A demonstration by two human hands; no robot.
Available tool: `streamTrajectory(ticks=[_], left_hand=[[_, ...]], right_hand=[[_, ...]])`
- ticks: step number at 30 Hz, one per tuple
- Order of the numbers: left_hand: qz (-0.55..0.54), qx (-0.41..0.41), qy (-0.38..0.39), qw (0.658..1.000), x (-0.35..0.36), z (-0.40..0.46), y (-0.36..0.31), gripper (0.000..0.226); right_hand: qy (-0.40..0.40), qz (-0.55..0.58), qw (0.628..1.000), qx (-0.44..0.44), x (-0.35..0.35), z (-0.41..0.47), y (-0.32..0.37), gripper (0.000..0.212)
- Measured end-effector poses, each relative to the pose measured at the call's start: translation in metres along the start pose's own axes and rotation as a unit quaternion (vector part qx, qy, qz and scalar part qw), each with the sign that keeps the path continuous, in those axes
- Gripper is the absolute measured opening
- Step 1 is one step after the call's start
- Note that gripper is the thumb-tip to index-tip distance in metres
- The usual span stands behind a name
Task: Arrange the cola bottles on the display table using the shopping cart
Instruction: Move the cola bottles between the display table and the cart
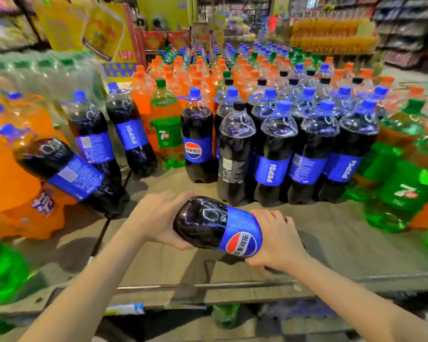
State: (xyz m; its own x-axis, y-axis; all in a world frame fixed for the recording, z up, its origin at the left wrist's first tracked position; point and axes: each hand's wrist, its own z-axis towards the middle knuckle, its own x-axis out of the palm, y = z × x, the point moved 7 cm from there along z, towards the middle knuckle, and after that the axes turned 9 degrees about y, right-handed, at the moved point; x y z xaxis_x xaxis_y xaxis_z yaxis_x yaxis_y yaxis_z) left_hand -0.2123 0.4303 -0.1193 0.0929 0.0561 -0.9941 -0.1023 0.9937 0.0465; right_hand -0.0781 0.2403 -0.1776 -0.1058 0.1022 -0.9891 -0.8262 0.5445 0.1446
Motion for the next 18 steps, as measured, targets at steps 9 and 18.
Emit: streamTrajectory(ticks=[9,18], left_hand=[[0.027,-0.021,0.021,0.999,-0.012,0.013,0.099,0.094],[0.114,0.036,0.037,0.992,-0.042,0.036,0.179,0.104]], right_hand=[[0.008,0.035,0.999,-0.015,0.018,0.096,0.053,0.096],[-0.042,0.123,0.991,0.035,0.035,0.159,0.11,0.099]])
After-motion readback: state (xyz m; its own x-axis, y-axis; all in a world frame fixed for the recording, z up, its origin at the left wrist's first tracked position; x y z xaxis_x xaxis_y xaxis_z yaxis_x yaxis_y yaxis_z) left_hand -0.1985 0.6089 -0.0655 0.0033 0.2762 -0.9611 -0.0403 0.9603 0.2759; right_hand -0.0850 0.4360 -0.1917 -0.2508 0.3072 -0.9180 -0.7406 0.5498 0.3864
